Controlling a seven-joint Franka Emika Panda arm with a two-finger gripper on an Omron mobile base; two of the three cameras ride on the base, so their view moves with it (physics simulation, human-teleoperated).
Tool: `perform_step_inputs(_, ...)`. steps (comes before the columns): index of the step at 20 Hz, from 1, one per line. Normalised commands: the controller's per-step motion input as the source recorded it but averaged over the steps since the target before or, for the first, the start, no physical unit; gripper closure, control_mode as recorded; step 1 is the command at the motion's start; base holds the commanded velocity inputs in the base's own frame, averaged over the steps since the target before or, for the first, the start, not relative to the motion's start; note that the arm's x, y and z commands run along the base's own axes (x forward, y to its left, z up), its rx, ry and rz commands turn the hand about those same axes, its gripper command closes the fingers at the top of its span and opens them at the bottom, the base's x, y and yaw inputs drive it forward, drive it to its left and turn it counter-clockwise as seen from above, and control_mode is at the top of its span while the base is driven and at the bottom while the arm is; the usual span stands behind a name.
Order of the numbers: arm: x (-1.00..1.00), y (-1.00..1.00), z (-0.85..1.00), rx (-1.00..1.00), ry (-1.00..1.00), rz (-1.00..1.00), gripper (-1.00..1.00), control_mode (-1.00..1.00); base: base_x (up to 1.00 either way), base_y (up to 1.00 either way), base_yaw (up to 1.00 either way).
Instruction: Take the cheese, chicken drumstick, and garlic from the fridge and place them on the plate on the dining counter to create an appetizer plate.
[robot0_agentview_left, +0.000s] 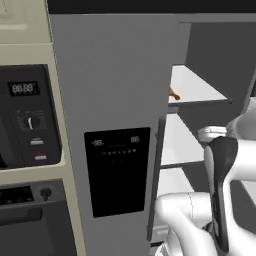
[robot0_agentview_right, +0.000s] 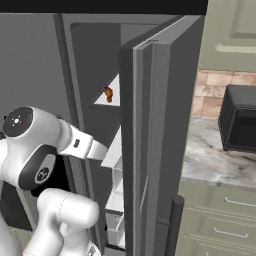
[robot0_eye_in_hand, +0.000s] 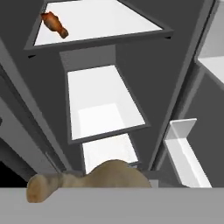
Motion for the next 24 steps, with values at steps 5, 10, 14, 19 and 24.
perform_step_inputs(5,0.00,0.00,0.00,0.00,0.00,0.00,1.00,1.00,-0.91,0.58,0.00)
perform_step_inputs(10,0.00,0.00,0.00,0.00,0.00,0.00,1.00,1.00,-0.99,0.64,0.01)
perform_step_inputs(14,0.00,0.00,0.00,0.00,0.00,0.00,1.00,1.00,-0.99,0.51,-0.03)
perform_step_inputs(19,0.00,0.00,0.00,0.00,0.00,0.00,1.00,1.00,-1.00,0.19,-0.43)
perform_step_inputs(24,0.00,0.00,0.00,0.00,0.00,0.00,1.00,1.00,-0.90,0.12,-0.65)
